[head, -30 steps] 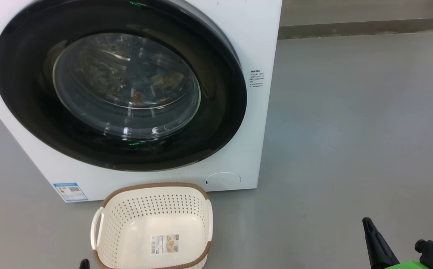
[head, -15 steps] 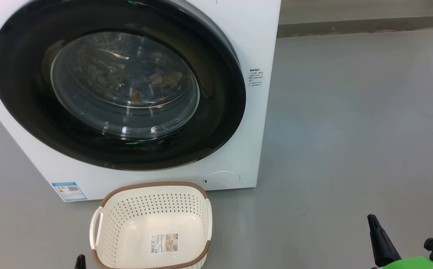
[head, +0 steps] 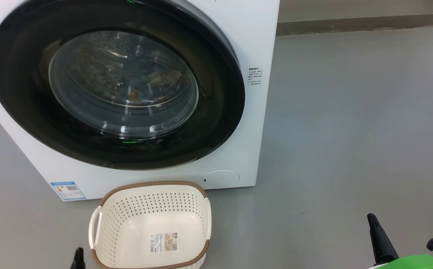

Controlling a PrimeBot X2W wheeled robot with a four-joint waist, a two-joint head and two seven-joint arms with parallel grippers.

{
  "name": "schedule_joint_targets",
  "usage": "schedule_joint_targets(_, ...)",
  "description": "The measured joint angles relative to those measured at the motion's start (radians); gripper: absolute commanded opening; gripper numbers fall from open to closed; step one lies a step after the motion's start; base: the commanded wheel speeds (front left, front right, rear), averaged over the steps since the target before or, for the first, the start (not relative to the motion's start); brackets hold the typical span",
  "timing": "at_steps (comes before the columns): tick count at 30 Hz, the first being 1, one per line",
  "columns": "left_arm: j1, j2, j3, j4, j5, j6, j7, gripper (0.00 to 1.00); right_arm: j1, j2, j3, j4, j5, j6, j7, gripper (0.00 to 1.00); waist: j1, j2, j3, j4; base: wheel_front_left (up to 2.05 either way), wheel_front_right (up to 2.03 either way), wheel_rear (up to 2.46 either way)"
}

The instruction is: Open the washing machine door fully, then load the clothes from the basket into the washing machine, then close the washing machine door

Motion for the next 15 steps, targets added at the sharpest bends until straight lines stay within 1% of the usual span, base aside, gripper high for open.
schedule_joint_targets(15,-0.038,0.004,0.009,-0.009,-0.145,-0.001,0.040,0.00,-0.021,0.013,-0.009,0.005,0.165,0.000,0.041,0.00,0.0000,0.0000,0.006,-0.004,0.00,0.00,0.00)
